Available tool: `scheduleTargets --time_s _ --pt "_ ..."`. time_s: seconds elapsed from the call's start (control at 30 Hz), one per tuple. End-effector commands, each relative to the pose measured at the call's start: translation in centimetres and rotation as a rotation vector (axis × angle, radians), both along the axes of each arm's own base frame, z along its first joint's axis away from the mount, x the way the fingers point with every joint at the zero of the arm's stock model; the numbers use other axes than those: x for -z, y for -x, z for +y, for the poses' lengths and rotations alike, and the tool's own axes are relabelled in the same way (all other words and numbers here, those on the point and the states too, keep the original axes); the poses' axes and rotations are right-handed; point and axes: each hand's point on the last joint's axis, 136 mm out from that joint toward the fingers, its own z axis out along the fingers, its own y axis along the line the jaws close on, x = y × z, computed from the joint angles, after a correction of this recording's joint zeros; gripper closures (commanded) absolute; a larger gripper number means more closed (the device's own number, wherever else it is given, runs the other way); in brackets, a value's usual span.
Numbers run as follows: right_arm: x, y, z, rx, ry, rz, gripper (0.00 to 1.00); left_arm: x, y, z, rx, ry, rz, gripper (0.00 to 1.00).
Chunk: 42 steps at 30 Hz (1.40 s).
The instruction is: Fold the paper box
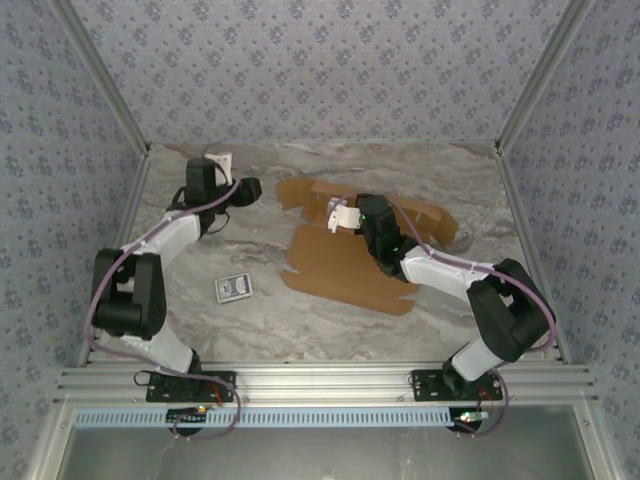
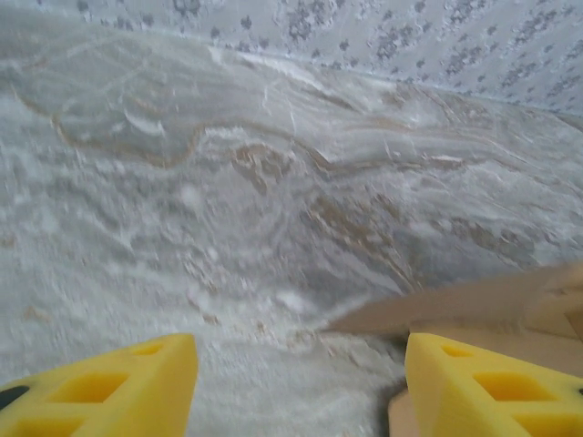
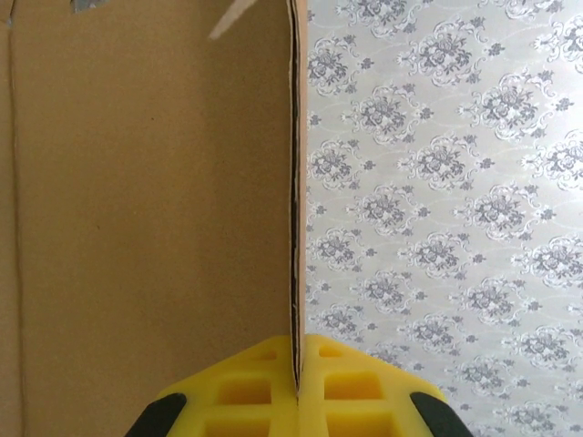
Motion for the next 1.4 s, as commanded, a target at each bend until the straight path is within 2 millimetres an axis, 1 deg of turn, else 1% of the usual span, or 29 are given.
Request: scheduleTargets --time_s 0.0,0.1,0.13,0.23,0.3,0.43,0.5,0.77,0.87,0.97,1.07,1.37 --pt "-0.9 0.1 0.3 -0.066 0.019 -0.019 1.0 2.1 -1.4 0.4 0.043 -0.079 0.065 0.39" --pt "-0.8 -0.1 0.1 -0.076 0.026 -0.011 1.0 3.5 -3.1 0.5 0.08 -0.094 0.115 0.41" --pt "-0.7 -0.2 -0.1 -0.076 0.027 -0.009 1.0 4.0 -3.5 0.2 0.102 -0.093 0.137 0.41" --pt "-0.2 -0.3 -0.3 -0.075 0.035 0.0 1.0 4.9 -4.4 -1.7 0.203 -0.065 0.193 0.44" --pt "0.1 -0.5 -0.4 -0.077 0.047 0.003 1.0 5.4 -4.8 -3.1 0.262 -0.057 0.211 0.44" --pt "0.9 -0.8 -0.5 -0.075 0.072 0.004 1.0 6.0 -5.0 -5.7 0.373 -0.01 0.248 0.44" --pt "1.1 -0.9 -0.5 -0.075 0.082 0.003 1.0 6.2 -4.7 -6.7 0.424 0.0 0.25 0.44" --pt "2.2 -1.6 -0.6 -0.066 0.131 -0.022 1.0 6.5 -3.6 -9.1 0.57 -0.001 0.241 0.44" --pt "2.1 -1.6 -0.6 -0.063 0.128 -0.027 1.0 6.7 -2.9 -9.5 0.619 -0.013 0.233 0.44" --pt "1.6 -1.7 -0.5 -0.06 0.122 -0.032 1.0 6.9 -2.1 -9.7 0.66 -0.02 0.228 0.43" --pt "1.4 -1.7 -0.6 -0.056 0.119 -0.03 1.0 6.8 -1.5 -9.8 0.691 -0.02 0.208 0.43" --pt "1.1 -1.9 -0.7 -0.038 0.096 -0.012 1.0 5.2 1.2 -11.4 0.82 0.007 0.11 0.43"
